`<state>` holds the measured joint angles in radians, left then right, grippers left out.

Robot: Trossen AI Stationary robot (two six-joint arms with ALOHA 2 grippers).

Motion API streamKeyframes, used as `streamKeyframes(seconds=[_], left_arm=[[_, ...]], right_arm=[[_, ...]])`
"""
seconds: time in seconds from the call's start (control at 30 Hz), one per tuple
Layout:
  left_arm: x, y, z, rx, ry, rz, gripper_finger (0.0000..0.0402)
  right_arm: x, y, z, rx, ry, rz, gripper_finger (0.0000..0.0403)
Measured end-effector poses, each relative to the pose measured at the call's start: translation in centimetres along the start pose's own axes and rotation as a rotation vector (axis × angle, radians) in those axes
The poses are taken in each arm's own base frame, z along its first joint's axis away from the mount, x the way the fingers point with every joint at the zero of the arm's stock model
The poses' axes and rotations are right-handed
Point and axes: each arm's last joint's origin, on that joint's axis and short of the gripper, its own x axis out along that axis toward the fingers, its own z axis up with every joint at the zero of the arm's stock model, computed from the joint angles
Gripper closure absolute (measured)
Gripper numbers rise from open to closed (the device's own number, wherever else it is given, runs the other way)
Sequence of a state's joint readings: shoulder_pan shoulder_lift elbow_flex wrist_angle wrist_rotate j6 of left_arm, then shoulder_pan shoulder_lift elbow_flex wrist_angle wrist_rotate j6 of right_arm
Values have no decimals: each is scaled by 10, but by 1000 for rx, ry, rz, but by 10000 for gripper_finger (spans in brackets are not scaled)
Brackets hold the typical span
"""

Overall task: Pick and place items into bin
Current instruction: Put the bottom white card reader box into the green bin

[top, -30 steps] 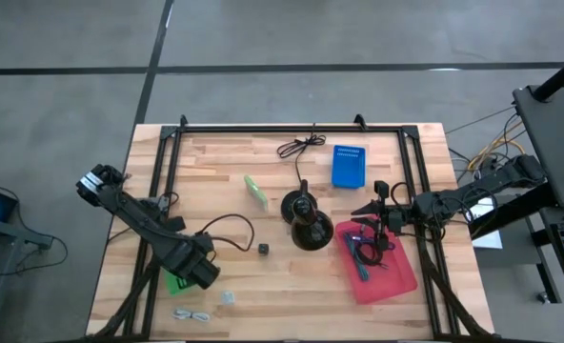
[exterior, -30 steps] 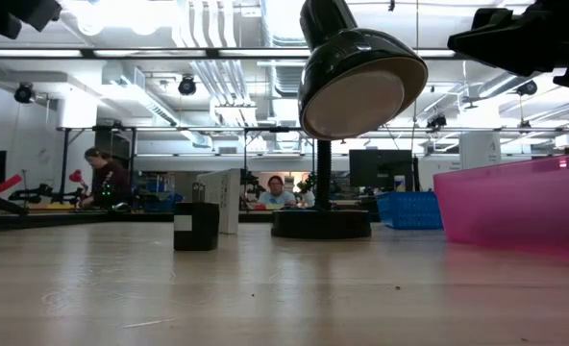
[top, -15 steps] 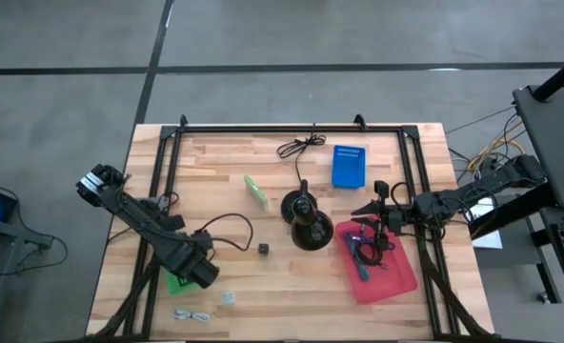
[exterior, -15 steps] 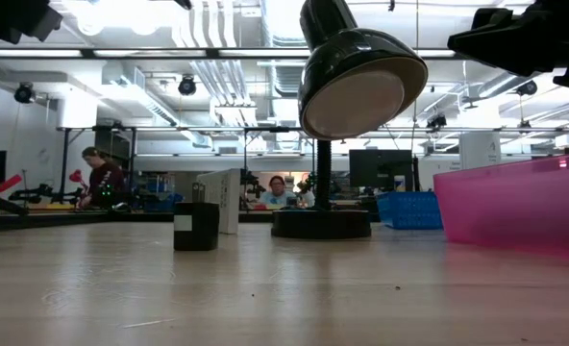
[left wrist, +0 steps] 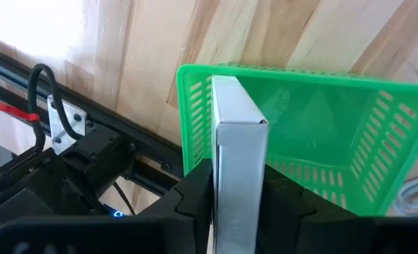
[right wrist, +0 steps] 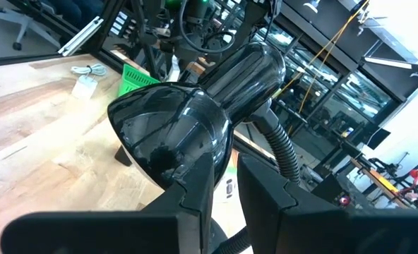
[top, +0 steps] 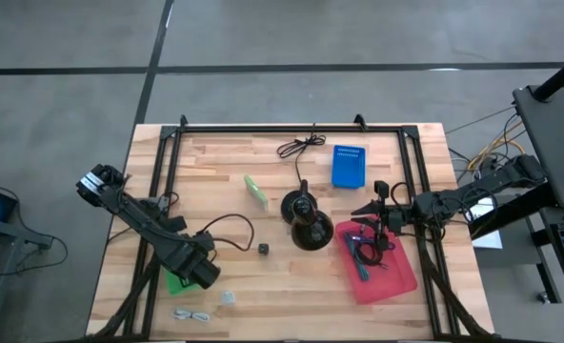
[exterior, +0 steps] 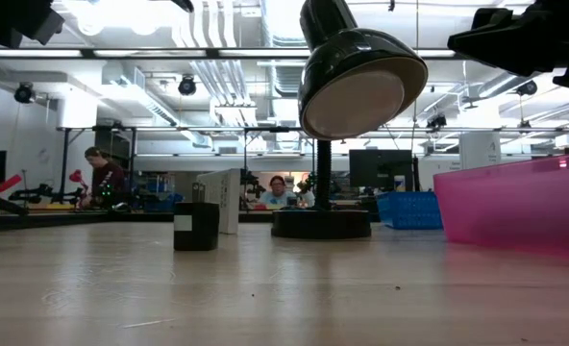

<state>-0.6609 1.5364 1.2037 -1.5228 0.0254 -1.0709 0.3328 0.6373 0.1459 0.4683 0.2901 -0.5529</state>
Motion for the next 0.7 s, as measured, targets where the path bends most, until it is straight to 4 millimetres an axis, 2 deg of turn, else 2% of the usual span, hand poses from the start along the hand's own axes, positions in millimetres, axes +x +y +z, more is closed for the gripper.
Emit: streamKeyframes(seconds=[0.3,0.57,0.7], left_arm=[[0,0,-1,-19,43,-18,315],[0,0,-2,-46,55,-22,228],[-3,-1,-2,-40,66,-41,209]], right_arm=[[0,0,0,0,0,0,349],[0,0,0,0,0,0,349],[0,0,0,0,0,0,349]])
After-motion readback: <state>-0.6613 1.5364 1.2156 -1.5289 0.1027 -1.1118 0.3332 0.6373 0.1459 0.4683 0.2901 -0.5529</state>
